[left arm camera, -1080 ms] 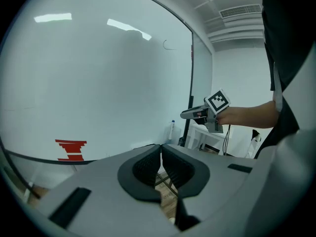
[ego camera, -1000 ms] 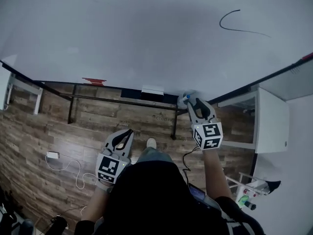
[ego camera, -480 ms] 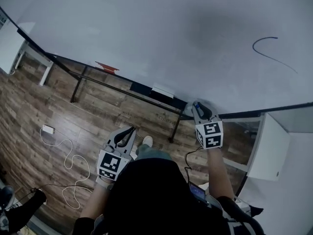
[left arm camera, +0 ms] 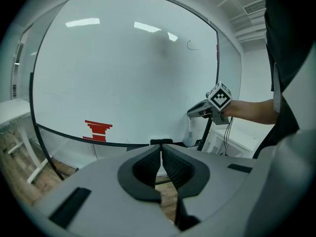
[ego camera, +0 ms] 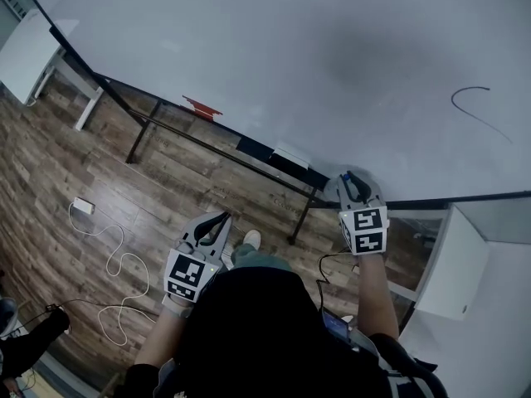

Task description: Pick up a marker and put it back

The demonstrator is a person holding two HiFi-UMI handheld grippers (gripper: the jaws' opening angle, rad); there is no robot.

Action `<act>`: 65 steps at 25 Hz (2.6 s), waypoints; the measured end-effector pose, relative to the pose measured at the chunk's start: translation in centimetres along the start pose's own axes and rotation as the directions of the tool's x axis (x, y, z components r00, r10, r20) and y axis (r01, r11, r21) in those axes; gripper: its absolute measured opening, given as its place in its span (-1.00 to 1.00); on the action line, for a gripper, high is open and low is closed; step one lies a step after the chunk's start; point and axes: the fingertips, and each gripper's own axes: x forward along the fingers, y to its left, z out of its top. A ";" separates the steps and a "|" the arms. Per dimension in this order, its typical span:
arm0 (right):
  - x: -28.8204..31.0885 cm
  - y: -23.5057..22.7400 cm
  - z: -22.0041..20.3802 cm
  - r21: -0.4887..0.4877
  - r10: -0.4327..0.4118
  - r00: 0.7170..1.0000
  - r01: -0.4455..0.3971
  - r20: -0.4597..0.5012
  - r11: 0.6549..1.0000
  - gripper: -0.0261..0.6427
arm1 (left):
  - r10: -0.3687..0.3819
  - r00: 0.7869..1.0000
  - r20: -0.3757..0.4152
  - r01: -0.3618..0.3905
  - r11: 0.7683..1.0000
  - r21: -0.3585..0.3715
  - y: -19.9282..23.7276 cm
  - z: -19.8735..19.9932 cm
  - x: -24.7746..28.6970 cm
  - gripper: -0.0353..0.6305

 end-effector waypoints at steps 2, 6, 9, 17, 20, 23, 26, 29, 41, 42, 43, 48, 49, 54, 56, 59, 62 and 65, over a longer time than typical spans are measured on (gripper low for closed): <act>-0.2 0.2 1.4 -0.026 -0.014 1.000 0.014 0.011 1.000 -0.64 | 0.005 1.000 0.009 -0.005 1.000 0.002 0.6 0.2 -0.3 -0.82; -1.2 1.2 5.4 -0.076 -0.039 0.998 0.043 0.056 0.996 -0.64 | 0.009 0.999 0.036 -0.009 1.000 0.004 1.7 0.8 -1.2 -0.82; -1.8 2.0 8.5 -0.099 -0.047 0.993 0.058 0.112 0.993 -0.64 | 0.021 0.998 0.055 -0.021 1.000 0.005 2.8 1.2 -1.8 -0.82; -1.4 6.5 15.3 -0.109 0.033 0.966 -0.005 0.255 0.994 -0.64 | 0.099 0.990 0.097 -0.099 0.995 -0.008 6.3 1.9 -4.6 -0.82; -0.5 9.0 17.4 -0.117 0.092 0.952 -0.060 0.294 0.991 -0.64 | 0.152 0.983 0.107 -0.151 0.988 -0.017 7.9 1.9 -6.2 -0.82; 0.3 12.2 19.3 -0.117 0.167 0.932 -0.136 0.322 0.984 -0.64 | 0.214 0.969 0.120 -0.209 0.977 -0.048 9.7 2.0 -8.1 -0.82; 1.0 15.5 20.8 -0.124 0.252 0.903 -0.222 0.348 0.967 -0.64 | 0.280 0.951 0.129 -0.272 0.959 -0.077 11.4 2.1 -10.0 -0.82; 1.4 18.8 21.9 -0.143 0.332 0.867 -0.300 0.371 0.943 -0.64 | 0.318 0.937 0.141 -0.309 0.947 -0.083 12.4 1.8 -11.7 -0.82; 0.8 29.8 22.6 -0.171 0.564 0.716 -0.547 0.412 0.819 -0.64 | 0.476 0.862 0.174 -0.461 0.879 -0.118 16.2 1.4 -17.8 -0.82; 0.6 30.4 22.4 -0.179 0.576 0.708 -0.556 0.409 0.812 -0.64 | 0.481 0.859 0.176 -0.466 0.876 -0.120 16.4 1.4 -18.0 -0.82; 0.5 31.0 22.2 -0.187 0.586 0.702 -0.564 0.404 0.804 -0.64 | 0.486 0.856 0.177 -0.471 0.874 -0.121 16.4 1.4 -18.3 -0.82; 0.0 32.9 21.3 -0.213 0.620 0.683 -0.588 0.385 0.780 -0.64 | 0.493 0.851 0.180 -0.477 0.870 -0.125 16.2 1.4 -18.6 -0.82; -0.1 33.1 21.2 -0.213 0.623 0.682 -0.591 0.383 0.778 -0.64 | 0.489 0.854 0.180 -0.474 0.872 -0.119 16.1 1.4 -18.6 -0.82; -0.4 33.4 20.4 -0.199 0.619 0.690 -0.592 0.375 0.781 -0.64 | 0.463 0.869 0.174 -0.450 0.886 -0.109 15.6 1.4 -18.1 -0.82; -0.6 32.9 20.1 -0.189 0.607 0.700 -0.583 0.377 0.790 -0.64 | 0.447 0.877 0.177 -0.434 0.894 -0.107 15.3 1.6 -17.7 -0.82; -0.9 31.5 19.8 -0.160 0.575 0.720 -0.563 0.389 0.811 -0.64 | 0.418 0.892 0.171 -0.410 0.908 -0.085 14.8 1.6 -16.7 -0.82; -1.0 29.5 19.5 -0.125 0.528 0.746 -0.527 0.405 0.841 -0.64 | 0.377 0.912 0.162 -0.371 0.926 -0.065 14.3 1.5 -15.4 -0.82; -1.2 26.8 19.2 -0.085 0.466 0.778 -0.478 0.421 0.874 -0.64 | 0.334 0.930 0.153 -0.330 0.943 -0.053 13.7 1.5 -14.0 -0.82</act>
